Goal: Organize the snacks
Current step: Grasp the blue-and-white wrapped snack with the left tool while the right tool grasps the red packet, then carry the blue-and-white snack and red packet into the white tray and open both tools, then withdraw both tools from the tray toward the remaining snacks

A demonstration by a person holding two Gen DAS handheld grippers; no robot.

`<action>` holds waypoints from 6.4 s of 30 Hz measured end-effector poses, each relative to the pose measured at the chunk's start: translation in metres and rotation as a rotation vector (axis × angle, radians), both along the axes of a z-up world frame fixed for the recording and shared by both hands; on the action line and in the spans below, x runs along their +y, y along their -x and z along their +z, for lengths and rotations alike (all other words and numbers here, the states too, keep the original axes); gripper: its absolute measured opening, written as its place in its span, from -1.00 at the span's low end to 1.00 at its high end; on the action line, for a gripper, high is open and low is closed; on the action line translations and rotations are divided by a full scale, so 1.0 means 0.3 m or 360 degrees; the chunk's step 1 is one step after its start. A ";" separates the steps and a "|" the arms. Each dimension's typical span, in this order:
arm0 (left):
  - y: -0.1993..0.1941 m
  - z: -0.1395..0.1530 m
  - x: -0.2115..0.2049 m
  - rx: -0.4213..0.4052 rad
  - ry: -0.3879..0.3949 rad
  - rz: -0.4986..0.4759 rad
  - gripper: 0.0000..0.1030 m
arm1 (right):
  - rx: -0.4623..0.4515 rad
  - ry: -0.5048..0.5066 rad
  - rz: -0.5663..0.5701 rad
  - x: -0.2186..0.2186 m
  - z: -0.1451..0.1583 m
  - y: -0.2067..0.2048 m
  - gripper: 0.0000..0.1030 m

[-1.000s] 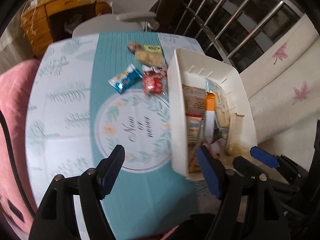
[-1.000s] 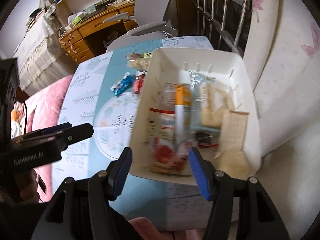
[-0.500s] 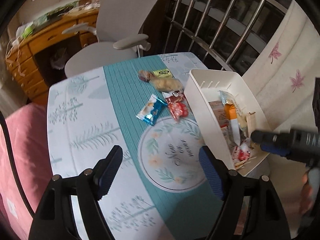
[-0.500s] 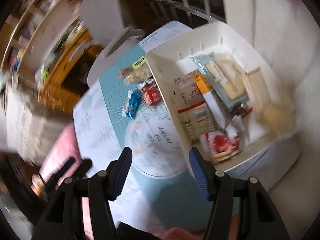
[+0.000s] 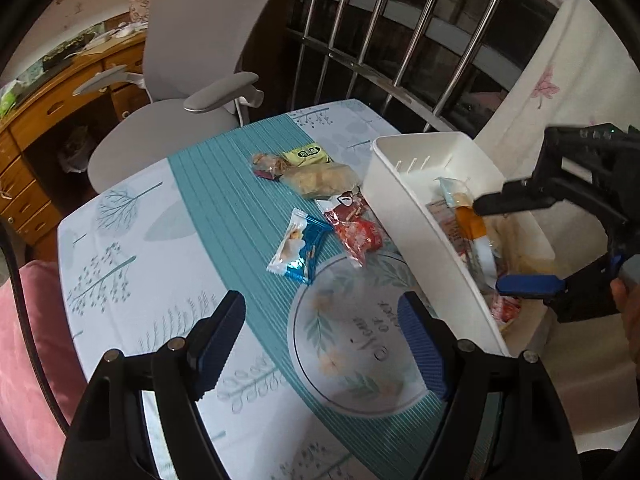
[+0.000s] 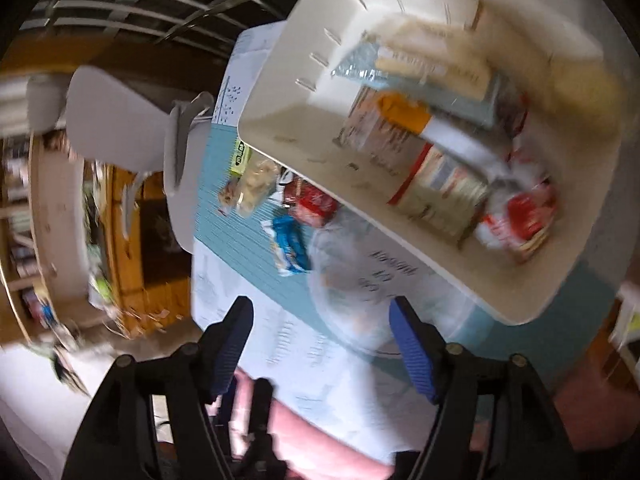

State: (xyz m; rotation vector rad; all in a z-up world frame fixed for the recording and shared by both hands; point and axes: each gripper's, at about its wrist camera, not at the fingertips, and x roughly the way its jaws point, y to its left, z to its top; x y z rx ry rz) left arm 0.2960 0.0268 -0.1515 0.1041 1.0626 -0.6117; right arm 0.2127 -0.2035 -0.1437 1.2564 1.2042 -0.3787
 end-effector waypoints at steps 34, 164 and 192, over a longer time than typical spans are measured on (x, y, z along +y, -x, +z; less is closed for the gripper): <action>-0.275 -0.443 -0.169 0.0199 0.0116 0.0046 0.31 | 0.0403 0.0156 -0.0528 0.013 -0.346 -0.305 0.37; 0.410 0.195 -0.609 -0.0049 0.0286 0.0428 0.31 | -0.0669 0.0770 0.1363 -0.497 0.174 0.233 -0.11; 0.387 0.078 -0.136 0.0307 -0.0008 0.0896 0.63 | -0.0587 0.0800 0.1456 -0.231 0.124 0.164 0.11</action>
